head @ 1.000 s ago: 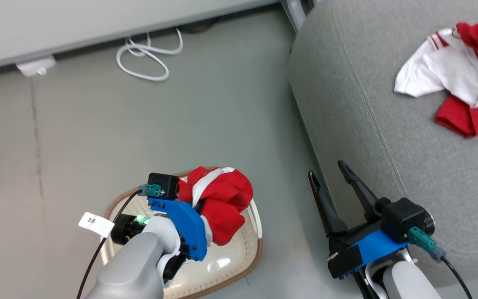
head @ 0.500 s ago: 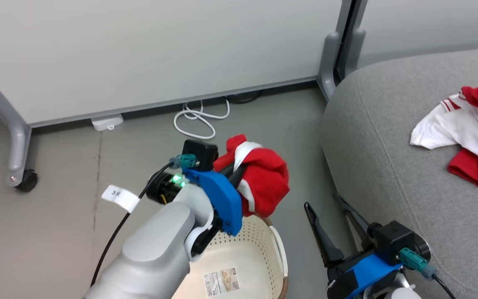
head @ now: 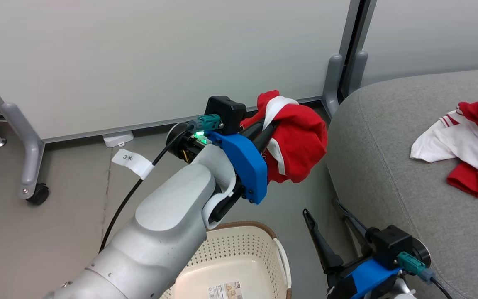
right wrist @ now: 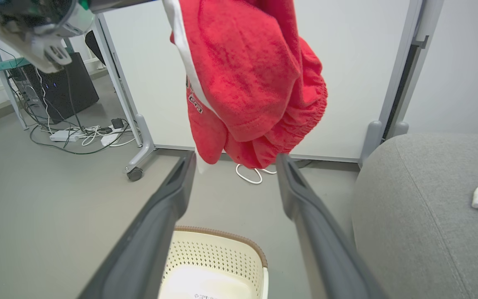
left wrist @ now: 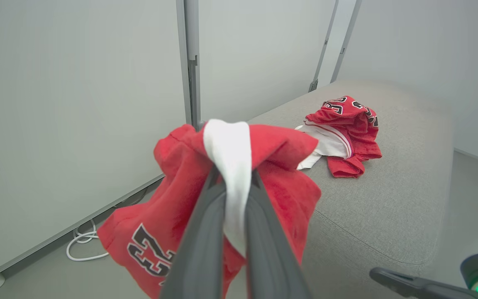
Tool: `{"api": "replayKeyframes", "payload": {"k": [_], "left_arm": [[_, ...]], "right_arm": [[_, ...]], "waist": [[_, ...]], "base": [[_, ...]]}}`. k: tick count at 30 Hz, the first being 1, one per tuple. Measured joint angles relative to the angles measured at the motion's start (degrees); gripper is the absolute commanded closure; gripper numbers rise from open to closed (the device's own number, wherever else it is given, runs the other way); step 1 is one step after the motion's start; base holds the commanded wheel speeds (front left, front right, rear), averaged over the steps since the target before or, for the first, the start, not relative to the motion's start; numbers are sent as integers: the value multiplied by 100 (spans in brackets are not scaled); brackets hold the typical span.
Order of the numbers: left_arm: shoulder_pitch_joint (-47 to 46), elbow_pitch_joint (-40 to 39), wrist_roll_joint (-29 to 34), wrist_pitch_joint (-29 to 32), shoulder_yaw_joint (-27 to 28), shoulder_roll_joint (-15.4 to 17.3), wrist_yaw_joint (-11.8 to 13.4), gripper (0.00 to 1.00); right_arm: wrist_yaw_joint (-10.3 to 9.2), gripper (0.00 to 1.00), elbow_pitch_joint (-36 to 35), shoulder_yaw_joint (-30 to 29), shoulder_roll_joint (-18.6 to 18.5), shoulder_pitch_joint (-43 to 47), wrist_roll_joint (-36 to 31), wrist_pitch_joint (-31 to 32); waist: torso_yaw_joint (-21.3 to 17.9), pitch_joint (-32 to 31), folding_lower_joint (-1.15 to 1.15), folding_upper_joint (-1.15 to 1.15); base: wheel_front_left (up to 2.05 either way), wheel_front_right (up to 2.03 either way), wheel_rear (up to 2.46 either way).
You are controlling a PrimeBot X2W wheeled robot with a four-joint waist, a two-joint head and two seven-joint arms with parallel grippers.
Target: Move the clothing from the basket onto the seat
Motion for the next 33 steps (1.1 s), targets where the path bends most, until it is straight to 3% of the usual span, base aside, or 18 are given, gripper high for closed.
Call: {"api": "replayKeyframes", "payload": {"k": [15, 33], "left_arm": [[-57, 126, -174, -15, -172, -33, 0, 100], [-153, 211, -263, -31, -412, -42, 0, 100]], "right_arm": [[-1, 0, -54, -19, 0, -20, 1, 42], [-1, 0, 527, -257, -1, -1163, -357, 649]], "waist": [[-4, -3, 1, 0], [47, 157, 1, 0]], "base": [[0, 0, 0], [0, 0, 0]]}}
